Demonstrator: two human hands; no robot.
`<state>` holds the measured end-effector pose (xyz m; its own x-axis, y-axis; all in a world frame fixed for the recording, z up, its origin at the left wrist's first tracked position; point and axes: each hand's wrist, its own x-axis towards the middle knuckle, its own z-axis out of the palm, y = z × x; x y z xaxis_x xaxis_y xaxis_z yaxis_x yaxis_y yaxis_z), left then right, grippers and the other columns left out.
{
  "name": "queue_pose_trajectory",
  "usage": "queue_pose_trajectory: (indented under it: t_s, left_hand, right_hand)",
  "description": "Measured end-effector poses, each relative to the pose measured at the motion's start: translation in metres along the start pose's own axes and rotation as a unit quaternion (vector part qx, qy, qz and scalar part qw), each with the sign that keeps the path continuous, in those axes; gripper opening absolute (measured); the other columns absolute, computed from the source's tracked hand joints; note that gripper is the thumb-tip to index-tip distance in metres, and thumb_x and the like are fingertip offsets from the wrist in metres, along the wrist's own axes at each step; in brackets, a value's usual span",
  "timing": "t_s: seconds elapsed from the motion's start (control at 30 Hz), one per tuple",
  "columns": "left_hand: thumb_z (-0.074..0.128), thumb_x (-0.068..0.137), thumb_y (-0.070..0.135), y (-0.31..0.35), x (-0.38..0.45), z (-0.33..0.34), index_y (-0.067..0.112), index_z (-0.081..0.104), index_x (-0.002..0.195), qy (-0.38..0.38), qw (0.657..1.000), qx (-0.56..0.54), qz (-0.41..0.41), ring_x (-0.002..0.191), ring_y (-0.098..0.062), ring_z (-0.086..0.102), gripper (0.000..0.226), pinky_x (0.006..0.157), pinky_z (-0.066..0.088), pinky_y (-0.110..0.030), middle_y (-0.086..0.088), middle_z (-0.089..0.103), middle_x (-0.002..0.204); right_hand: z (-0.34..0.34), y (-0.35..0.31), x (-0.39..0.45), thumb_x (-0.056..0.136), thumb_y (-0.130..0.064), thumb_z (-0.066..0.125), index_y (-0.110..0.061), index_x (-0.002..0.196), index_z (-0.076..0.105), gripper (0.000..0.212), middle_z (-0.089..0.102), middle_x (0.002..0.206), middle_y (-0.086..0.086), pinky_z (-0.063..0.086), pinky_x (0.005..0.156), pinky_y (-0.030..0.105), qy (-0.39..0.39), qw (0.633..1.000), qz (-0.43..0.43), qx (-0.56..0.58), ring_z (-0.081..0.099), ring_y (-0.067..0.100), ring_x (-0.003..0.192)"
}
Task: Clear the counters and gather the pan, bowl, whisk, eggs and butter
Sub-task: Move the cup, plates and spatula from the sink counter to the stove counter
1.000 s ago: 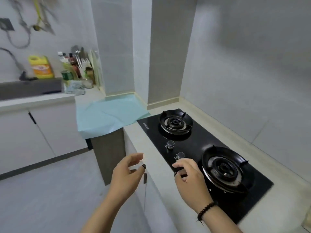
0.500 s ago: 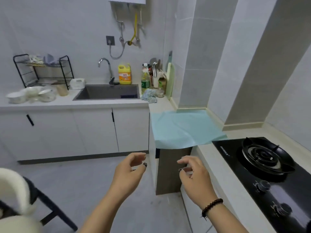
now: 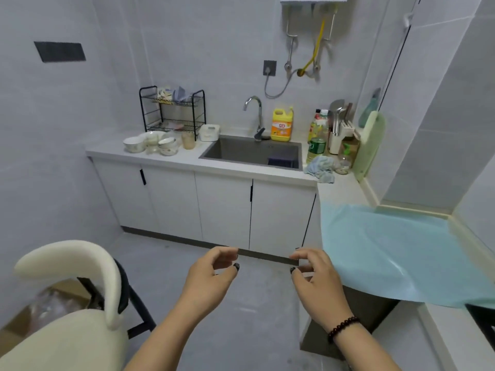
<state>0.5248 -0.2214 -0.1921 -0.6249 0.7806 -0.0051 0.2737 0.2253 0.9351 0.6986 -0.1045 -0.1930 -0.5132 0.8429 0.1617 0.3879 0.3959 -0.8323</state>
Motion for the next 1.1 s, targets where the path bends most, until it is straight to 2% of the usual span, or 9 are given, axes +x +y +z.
queue_pose_trajectory:
  t_s: [0.2,0.37,0.57,0.7,0.8,1.0,1.1]
  left_hand:
    - [0.067,0.088,0.011,-0.001,0.085,0.003,0.035,0.065,0.101,0.046,0.999,0.009,-0.024,0.1,0.004,0.062,0.027,0.082,0.046,-0.011,0.016,0.069,0.101]
    - [0.065,0.089,0.014,0.006,0.161,0.011,0.033,0.064,0.107,0.076,0.996,0.029,-0.039,0.101,0.006,0.06,0.026,0.072,0.044,-0.005,0.019,0.068,0.103]
    - [0.064,0.09,0.014,0.001,0.225,0.001,0.033,0.064,0.107,0.107,0.992,0.029,-0.062,0.102,0.007,0.059,0.026,0.079,0.045,-0.009,0.02,0.067,0.106]
    - [0.065,0.09,0.013,-0.013,0.263,-0.03,0.032,0.065,0.105,0.153,0.985,0.014,-0.073,0.1,0.007,0.059,0.025,0.071,0.043,-0.003,0.02,0.067,0.103]
    - [0.065,0.089,0.011,-0.033,0.293,-0.059,0.032,0.065,0.103,0.178,0.98,-0.007,-0.088,0.098,0.007,0.06,0.026,0.07,0.042,-0.003,0.017,0.069,0.102]
    - [0.064,0.088,0.005,-0.07,0.364,-0.124,0.03,0.067,0.102,0.185,0.977,-0.037,-0.102,0.095,0.004,0.062,0.029,0.08,0.047,-0.01,0.014,0.07,0.101]
    - [0.062,0.087,0.004,-0.084,0.406,-0.167,0.03,0.066,0.102,0.176,0.978,-0.04,-0.102,0.095,0.002,0.062,0.03,0.075,0.045,-0.006,0.012,0.07,0.102]
  right_hand:
    - [0.02,0.006,0.106,0.09,-0.004,0.054,-0.03,0.097,0.057,0.027,0.046,0.111,-0.013,0.043,0.068,0.003,-0.037,0.999,-0.026,0.007,0.054,0.0,0.091]
    - [0.032,0.011,0.201,0.09,-0.005,0.054,-0.025,0.101,0.059,0.024,0.047,0.112,-0.012,0.044,0.068,0.005,-0.074,0.996,-0.054,0.013,0.055,0.001,0.091]
    - [0.064,0.003,0.288,0.091,-0.004,0.053,-0.023,0.101,0.058,0.022,0.046,0.112,-0.01,0.044,0.068,0.003,-0.127,0.989,-0.072,0.021,0.054,0.001,0.09]
    - [0.103,-0.007,0.332,0.091,-0.005,0.054,-0.025,0.099,0.058,0.023,0.046,0.112,-0.013,0.044,0.067,0.004,-0.156,0.983,-0.093,0.018,0.055,0.001,0.089]
    - [0.142,-0.016,0.363,0.091,-0.006,0.053,-0.026,0.1,0.058,0.023,0.046,0.112,-0.015,0.045,0.071,0.006,-0.169,0.98,-0.109,0.01,0.055,-0.001,0.088]
    - [0.222,-0.049,0.422,0.092,-0.007,0.051,-0.027,0.102,0.057,0.023,0.044,0.113,-0.017,0.045,0.073,0.006,-0.178,0.974,-0.141,-0.015,0.053,-0.003,0.09]
    - [0.267,-0.078,0.458,0.092,-0.007,0.05,-0.028,0.102,0.058,0.024,0.044,0.113,-0.017,0.044,0.072,0.005,-0.178,0.974,-0.14,-0.006,0.053,-0.001,0.091]
